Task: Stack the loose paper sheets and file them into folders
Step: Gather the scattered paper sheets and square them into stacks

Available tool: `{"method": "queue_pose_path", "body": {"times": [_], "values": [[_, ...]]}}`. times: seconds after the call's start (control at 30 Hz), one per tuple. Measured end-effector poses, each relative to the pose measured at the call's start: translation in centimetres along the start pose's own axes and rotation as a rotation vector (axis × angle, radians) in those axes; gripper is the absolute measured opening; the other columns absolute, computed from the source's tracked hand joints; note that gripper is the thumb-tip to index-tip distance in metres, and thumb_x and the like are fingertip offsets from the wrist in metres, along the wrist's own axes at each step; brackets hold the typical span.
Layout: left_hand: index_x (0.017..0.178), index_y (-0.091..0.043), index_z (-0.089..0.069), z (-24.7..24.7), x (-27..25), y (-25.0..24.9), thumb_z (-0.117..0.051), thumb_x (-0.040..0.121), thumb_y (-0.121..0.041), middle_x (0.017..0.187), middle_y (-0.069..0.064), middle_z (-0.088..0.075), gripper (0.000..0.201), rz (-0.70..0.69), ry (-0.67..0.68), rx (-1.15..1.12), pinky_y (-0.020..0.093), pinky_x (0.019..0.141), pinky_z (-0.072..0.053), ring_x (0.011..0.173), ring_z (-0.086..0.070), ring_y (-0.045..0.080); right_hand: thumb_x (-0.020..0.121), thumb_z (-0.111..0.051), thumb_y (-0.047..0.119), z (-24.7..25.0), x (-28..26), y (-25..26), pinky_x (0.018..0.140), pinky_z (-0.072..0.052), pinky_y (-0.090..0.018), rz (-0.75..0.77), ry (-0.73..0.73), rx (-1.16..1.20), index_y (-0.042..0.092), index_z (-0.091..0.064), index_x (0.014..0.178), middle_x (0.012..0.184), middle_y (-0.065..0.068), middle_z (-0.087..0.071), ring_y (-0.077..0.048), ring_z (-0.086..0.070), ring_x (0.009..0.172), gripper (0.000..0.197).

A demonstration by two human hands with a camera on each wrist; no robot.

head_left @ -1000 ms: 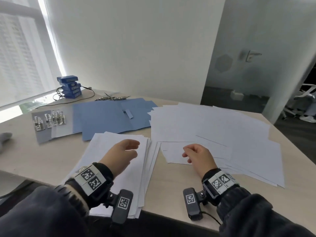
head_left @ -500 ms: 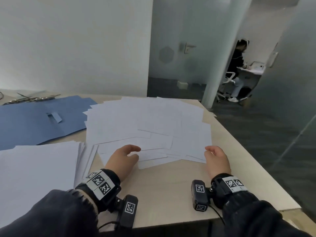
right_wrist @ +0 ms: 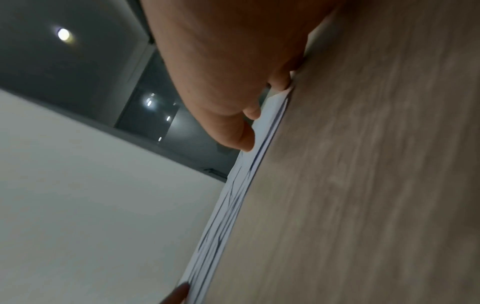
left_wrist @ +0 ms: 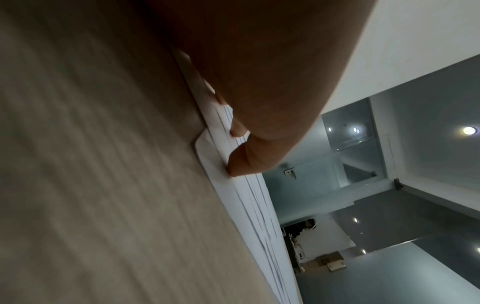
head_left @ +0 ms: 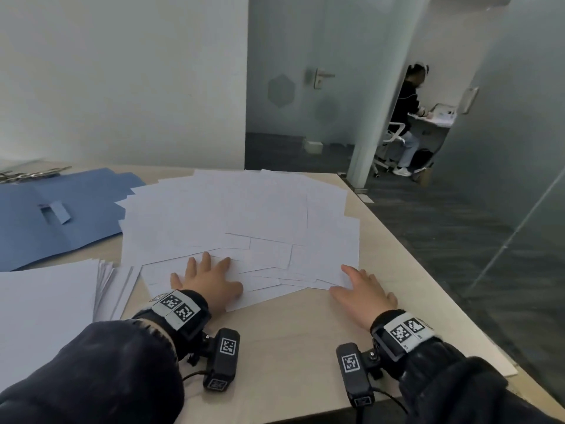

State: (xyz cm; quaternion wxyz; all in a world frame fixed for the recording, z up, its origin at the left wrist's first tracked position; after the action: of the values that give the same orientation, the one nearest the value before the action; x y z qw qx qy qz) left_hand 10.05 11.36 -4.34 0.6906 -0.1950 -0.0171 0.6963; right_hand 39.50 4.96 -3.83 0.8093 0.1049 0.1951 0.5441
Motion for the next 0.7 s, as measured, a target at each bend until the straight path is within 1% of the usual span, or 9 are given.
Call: {"method": "queue_pose_path", "body": {"times": [0.17,0.23,0.3,0.33,0.43,0.5,0.57,0.63,0.7], "values": [[0.157,-0.043,-0.011,-0.2,-0.1,-0.1,-0.047,0.085,-0.05,0.169,0.0,0.008,0.08,-0.005,0.017,0.034,0.063,0.12,0.002,0.155,0.013,0.029,0.089,-0.048,0.057,-0.1,-0.1,1.8,0.117,-0.024,-0.051,0.063,0.005,0.132,0.045,-0.028,0.149,0.149,0.005,-0.045,-0.021,-0.041,0.139,0.064],[0.157,-0.043,-0.01,-0.1,-0.2,-0.1,-0.046,0.087,-0.05,0.169,0.0,0.009,0.079,-0.004,0.024,0.04,0.063,0.12,0.003,0.155,0.014,0.029,0.088,-0.053,0.052,0.1,0.1,2.1,0.113,-0.033,-0.043,0.051,0.006,0.364,0.04,-0.033,0.147,0.145,0.002,-0.048,-0.019,-0.049,0.128,0.063],[0.157,-0.043,-0.011,-0.1,-0.2,-0.1,-0.046,0.087,-0.051,0.169,-0.001,0.009,0.078,0.0,0.027,0.029,0.062,0.121,0.004,0.155,0.014,0.028,0.094,-0.058,0.035,0.7,0.4,2.6,0.105,-0.038,-0.034,0.034,-0.019,0.643,0.03,-0.04,0.146,0.141,0.001,-0.048,-0.016,-0.05,0.12,0.055],[0.156,-0.044,-0.012,-0.1,-0.1,-0.1,-0.046,0.086,-0.052,0.169,-0.001,0.008,0.078,-0.001,0.027,0.026,0.062,0.12,0.003,0.155,0.014,0.028,0.095,-0.059,0.028,1.0,0.7,2.8,0.102,-0.04,-0.033,0.003,-0.034,0.756,0.026,-0.044,0.142,0.137,0.002,-0.05,-0.016,-0.052,0.117,0.05],[0.155,-0.044,-0.014,-0.2,-0.1,-0.1,-0.048,0.085,-0.053,0.17,-0.001,0.008,0.079,-0.004,0.025,0.018,0.062,0.12,0.003,0.155,0.014,0.028,0.095,-0.062,0.02,1.4,2.0,3.2,0.104,-0.049,-0.044,-0.103,-0.024,1.152,0.025,-0.051,0.128,0.13,-0.006,-0.06,-0.023,-0.063,0.113,0.036],[0.156,-0.044,-0.012,-0.1,-0.2,-0.1,-0.048,0.084,-0.053,0.17,-0.001,0.009,0.08,-0.009,0.028,0.014,0.062,0.12,0.004,0.155,0.016,0.028,0.096,-0.06,0.014,1.5,2.9,3.4,0.094,-0.055,-0.047,-0.188,-0.005,1.377,0.017,-0.053,0.128,0.125,-0.011,-0.061,-0.03,-0.067,0.108,0.034],[0.157,-0.043,-0.011,0.0,-0.2,0.0,-0.048,0.085,-0.055,0.17,0.0,0.011,0.082,-0.016,0.032,0.006,0.062,0.121,0.005,0.155,0.017,0.028,0.094,-0.06,0.014,1.6,3.4,3.6,0.077,-0.06,-0.045,-0.261,0.031,1.468,0.007,-0.058,0.127,0.121,-0.016,-0.065,-0.033,-0.07,0.099,0.034],[0.158,-0.044,-0.009,0.0,-0.3,0.1,-0.048,0.085,-0.057,0.17,-0.001,0.012,0.084,-0.023,0.037,-0.003,0.062,0.121,0.007,0.155,0.018,0.028,0.096,-0.057,0.019,1.8,3.6,3.9,0.063,-0.059,-0.04,-0.312,0.094,1.413,0.001,-0.062,0.12,0.107,-0.017,-0.07,-0.032,-0.07,0.086,0.03],[0.158,-0.045,-0.008,-0.1,-0.4,0.3,-0.048,0.084,-0.058,0.17,-0.001,0.012,0.085,-0.031,0.046,-0.01,0.061,0.121,0.008,0.155,0.019,0.028,0.099,-0.054,0.022,1.8,4.3,4.1,0.059,-0.054,-0.036,-0.347,0.108,1.317,0.001,-0.062,0.115,0.104,-0.018,-0.072,-0.033,-0.069,0.082,0.027]]}}
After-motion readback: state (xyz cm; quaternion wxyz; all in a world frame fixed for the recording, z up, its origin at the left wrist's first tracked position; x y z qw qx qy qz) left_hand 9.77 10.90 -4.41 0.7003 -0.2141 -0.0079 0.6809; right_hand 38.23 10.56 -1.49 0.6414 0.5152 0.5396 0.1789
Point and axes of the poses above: each hand's wrist, its own x-axis towards the middle knuckle, its own z-axis out of the back of the hand, y = z × x, the point moved 1 cm from there along x, towards the middle knuckle
